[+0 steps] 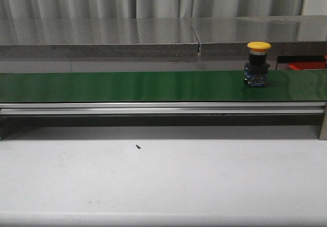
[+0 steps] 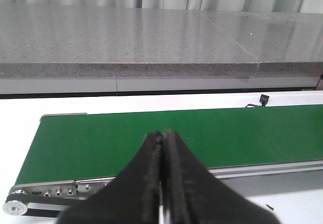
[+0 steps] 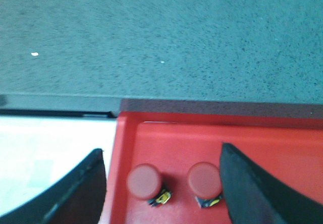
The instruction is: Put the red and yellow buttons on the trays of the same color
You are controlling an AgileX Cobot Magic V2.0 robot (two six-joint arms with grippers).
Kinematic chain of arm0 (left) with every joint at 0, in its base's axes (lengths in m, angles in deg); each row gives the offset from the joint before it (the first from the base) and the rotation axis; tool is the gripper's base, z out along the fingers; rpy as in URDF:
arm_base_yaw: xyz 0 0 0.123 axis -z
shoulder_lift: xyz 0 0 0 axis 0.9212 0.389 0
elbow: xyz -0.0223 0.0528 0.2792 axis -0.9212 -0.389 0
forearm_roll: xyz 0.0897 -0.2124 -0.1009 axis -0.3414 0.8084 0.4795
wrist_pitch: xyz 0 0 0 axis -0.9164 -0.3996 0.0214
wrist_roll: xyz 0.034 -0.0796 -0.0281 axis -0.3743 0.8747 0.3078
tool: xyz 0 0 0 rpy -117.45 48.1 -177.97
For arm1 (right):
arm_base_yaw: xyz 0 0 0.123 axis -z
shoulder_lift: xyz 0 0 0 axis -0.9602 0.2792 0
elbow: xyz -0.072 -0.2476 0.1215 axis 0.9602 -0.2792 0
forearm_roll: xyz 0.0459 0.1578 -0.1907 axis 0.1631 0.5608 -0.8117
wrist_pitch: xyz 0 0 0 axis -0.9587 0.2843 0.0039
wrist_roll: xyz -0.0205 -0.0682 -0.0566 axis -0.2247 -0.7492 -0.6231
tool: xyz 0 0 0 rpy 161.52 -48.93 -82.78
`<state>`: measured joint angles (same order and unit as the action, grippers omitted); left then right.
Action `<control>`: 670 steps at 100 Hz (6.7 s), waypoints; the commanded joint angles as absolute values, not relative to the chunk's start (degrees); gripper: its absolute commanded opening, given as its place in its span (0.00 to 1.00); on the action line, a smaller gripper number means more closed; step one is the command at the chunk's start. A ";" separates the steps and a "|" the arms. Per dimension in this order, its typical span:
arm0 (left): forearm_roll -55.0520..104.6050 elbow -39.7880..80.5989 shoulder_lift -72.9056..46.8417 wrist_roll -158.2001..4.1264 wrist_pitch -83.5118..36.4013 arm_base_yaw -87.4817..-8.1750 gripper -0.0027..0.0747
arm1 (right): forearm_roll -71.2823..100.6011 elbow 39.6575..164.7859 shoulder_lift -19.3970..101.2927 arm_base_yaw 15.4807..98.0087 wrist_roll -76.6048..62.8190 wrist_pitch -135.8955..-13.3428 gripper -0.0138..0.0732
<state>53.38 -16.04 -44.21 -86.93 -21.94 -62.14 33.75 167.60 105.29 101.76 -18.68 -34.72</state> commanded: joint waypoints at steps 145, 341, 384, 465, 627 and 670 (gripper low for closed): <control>54.57 -14.47 -44.03 -86.77 -19.23 -61.70 0.01 | 35.22 107.96 71.65 88.02 -33.57 -53.02 0.76; 54.57 -14.47 -44.03 -86.77 -19.23 -61.70 0.01 | 40.57 105.92 68.36 118.51 -24.08 -50.11 0.41; 54.57 -14.47 -44.03 -86.77 -19.23 -61.70 0.01 | 45.29 104.33 75.20 118.51 -29.62 -52.13 0.41; 54.57 -14.47 -44.03 -86.77 -19.23 -61.70 0.01 | 45.29 103.71 82.25 118.51 -30.53 -53.74 0.45; 54.57 -14.47 -44.03 -86.77 -19.23 -61.70 0.01 | 49.41 84.28 25.39 90.29 -38.39 -53.43 0.68; 54.57 -14.47 -44.03 -86.77 -19.23 -61.70 0.01 | 49.17 72.85 12.19 90.29 -38.39 -51.39 0.68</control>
<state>53.50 -16.04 -44.30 -86.93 -21.90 -62.14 48.03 72.74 13.54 90.40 -37.85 -48.86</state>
